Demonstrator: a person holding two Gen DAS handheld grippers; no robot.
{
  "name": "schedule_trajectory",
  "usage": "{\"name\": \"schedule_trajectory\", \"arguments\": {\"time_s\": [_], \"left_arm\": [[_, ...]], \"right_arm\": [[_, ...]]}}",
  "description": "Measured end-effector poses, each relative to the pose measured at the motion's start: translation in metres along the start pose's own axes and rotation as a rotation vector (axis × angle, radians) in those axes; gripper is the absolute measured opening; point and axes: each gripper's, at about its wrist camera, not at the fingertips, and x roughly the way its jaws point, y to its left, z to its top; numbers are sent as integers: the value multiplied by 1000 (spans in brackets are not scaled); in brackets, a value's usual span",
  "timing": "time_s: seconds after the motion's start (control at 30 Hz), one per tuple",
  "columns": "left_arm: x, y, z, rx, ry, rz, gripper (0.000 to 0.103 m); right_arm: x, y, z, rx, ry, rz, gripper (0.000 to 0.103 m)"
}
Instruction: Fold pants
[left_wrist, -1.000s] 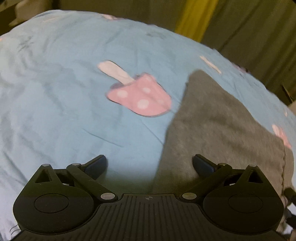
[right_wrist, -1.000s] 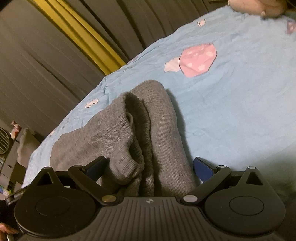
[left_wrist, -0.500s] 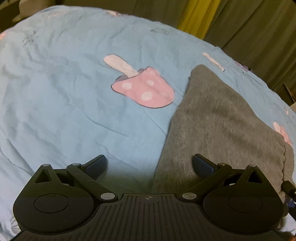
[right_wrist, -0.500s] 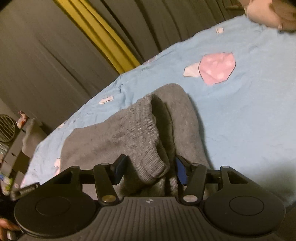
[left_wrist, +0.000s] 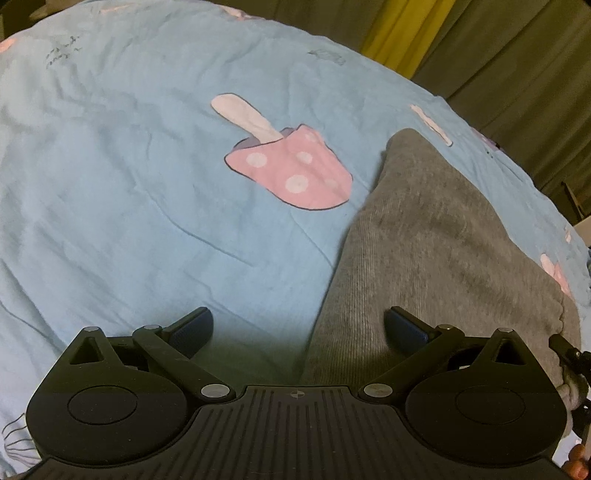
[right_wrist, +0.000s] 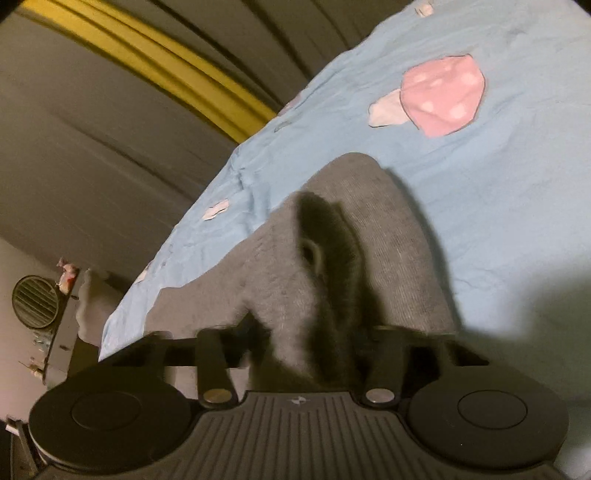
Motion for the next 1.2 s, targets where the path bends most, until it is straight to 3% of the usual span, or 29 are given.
{"name": "schedule_trajectory", "arguments": {"time_s": [0.07, 0.13, 0.23, 0.3, 0.33, 0.37, 0.4, 0.43, 0.47, 0.57, 0.73, 0.9, 1.1, 1.2], "left_arm": [[0, 0, 0, 3, -5, 1, 103], [-1, -1, 0, 9, -10, 0, 103], [-1, -1, 0, 7, -8, -4, 103], [-1, -1, 0, 10, -9, -11, 103], [-1, -2, 0, 16, -8, -14, 103], [0, -3, 0, 24, -6, -19, 103], [1, -5, 0, 31, -4, -26, 103], [1, -6, -1, 40, -2, -32, 103], [1, -8, -1, 47, -7, -16, 103], [1, -8, -1, 47, -9, -16, 103], [1, -10, -1, 58, -13, -12, 103], [2, -12, 0, 71, -20, -20, 103], [6, -17, 1, 97, -30, -38, 103], [10, -17, 5, 102, -11, -93, 103]], "right_arm": [[-8, 3, -1, 0, -7, 5, 39], [-20, 23, -3, -90, -54, 4, 38], [-44, 38, -5, -164, -146, 156, 38], [-48, 37, -7, -216, -176, 163, 38], [-44, 35, -8, -257, -183, 111, 39], [-36, 34, -11, -312, -183, 20, 48], [-25, 33, -15, -379, -170, -127, 57], [-10, 32, -21, -463, -134, -296, 76], [-12, 30, -26, -489, -160, -305, 87], [-30, 30, -20, -411, -183, -246, 93], [-37, 6, -10, -336, -127, -261, 99], [-30, -37, 1, -40, -18, -100, 99], [-23, -49, 5, -8, 41, 13, 99], [-15, -45, 9, -7, 74, 49, 99]]}}
